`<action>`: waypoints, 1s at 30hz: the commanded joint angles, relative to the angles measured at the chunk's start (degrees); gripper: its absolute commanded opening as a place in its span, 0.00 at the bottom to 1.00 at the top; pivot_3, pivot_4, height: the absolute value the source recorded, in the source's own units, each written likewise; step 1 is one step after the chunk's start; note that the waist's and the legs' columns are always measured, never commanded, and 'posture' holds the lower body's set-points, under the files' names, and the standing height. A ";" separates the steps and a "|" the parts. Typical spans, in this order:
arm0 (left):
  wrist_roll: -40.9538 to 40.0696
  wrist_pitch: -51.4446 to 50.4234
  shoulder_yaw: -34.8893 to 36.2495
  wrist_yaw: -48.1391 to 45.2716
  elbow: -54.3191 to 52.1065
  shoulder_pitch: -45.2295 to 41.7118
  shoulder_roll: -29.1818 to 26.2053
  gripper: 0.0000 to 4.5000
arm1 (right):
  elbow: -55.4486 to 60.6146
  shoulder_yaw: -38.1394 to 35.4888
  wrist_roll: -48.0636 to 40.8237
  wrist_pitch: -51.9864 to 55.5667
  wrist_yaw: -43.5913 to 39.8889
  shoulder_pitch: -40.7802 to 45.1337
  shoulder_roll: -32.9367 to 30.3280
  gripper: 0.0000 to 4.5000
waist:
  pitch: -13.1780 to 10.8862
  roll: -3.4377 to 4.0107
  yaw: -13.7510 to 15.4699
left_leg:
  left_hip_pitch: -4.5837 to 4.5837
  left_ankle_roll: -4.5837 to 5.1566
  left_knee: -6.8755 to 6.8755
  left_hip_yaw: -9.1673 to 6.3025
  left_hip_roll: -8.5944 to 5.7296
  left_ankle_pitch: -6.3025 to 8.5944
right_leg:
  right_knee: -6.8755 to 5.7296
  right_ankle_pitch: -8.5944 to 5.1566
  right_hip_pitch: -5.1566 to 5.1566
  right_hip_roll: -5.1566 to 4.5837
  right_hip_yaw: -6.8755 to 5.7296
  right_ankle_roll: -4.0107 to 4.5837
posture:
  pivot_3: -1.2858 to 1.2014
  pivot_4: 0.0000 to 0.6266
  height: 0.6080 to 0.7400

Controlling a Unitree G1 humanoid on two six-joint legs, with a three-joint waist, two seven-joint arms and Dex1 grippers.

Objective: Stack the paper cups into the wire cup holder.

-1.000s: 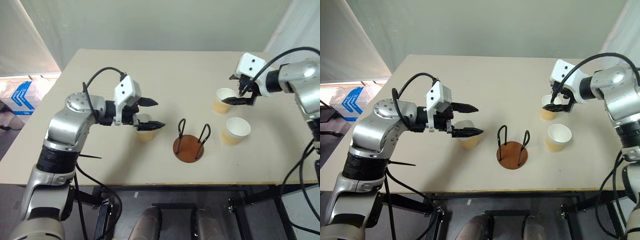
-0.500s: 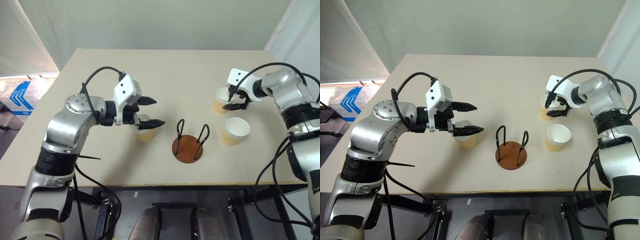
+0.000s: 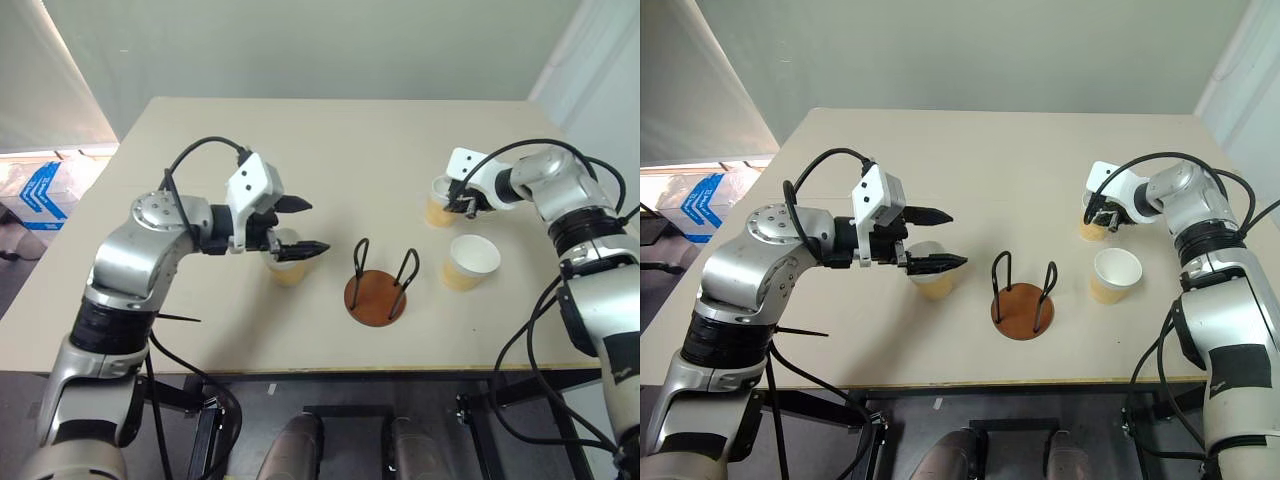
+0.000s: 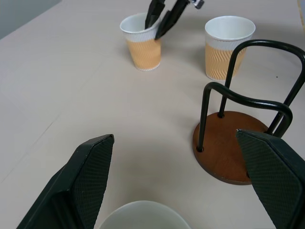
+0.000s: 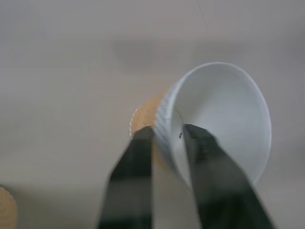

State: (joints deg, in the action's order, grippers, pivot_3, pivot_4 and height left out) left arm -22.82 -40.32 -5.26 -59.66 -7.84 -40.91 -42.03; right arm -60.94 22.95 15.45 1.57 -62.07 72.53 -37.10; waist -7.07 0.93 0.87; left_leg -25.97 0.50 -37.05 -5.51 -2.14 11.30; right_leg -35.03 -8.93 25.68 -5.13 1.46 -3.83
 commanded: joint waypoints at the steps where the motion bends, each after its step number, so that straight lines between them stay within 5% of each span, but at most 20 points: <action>1: -0.13 0.36 0.71 -0.18 -0.74 0.08 -0.77 1.00 | 5.91 -2.54 -1.17 0.58 -3.42 -0.84 -2.30 0.00 | 0.00 0.00 0.02 | -0.01 -0.08 0.00 0.00 0.00 0.05 | 0.00 0.00 0.00 0.00 -0.01 0.00 | 0.52 0.24 1.00; 9: -2.57 -0.58 2.09 -1.53 -0.16 0.45 -0.75 1.00 | 29.58 -7.63 -6.28 10.59 -13.70 -10.32 -10.42 0.00 | 0.00 0.00 0.18 | 0.00 -0.23 -0.02 -0.02 0.00 -0.06 | 0.01 -0.02 -0.08 0.00 -0.05 0.03 | 0.52 0.24 1.00; 17: -13.82 -6.11 9.68 -6.75 1.14 -0.15 -2.64 1.00 | 69.19 -14.82 -25.44 41.15 -27.70 -8.57 -19.82 0.00 | -0.06 0.09 -0.23 | 0.04 -0.54 0.13 -0.02 0.07 -0.51 | 0.02 -0.07 -0.06 0.09 -0.07 0.06 | 0.52 0.24 1.00; 25: -13.76 -4.51 8.96 -9.37 3.15 -1.63 -3.78 1.00 | 83.29 -13.93 -35.81 54.93 -24.49 -4.81 -18.93 0.00 | -0.01 -0.07 -0.25 | 0.13 -0.14 0.33 -0.15 0.01 -0.76 | -0.01 -0.31 -0.08 0.14 -0.04 0.41 | 0.52 0.24 1.00; 30: -12.50 -3.13 7.99 -9.92 3.81 -1.91 -4.10 1.00 | 87.37 -10.29 -35.72 51.21 -23.70 -9.62 -20.26 0.00 | 0.00 -0.12 -0.14 | 0.12 -0.02 0.46 -0.28 -0.05 -0.87 | -0.02 -0.28 -0.07 0.15 -0.06 0.45 | 0.52 0.24 1.00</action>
State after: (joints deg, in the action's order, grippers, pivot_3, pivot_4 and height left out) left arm -35.64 -44.63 2.57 -69.05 -3.66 -41.60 -45.52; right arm 25.61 12.34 -20.19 54.16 -86.45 63.06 -56.56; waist -7.07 0.81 0.73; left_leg -25.84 0.48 -36.61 -5.78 -2.19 10.42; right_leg -35.06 -9.21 25.60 -4.98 1.39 -3.38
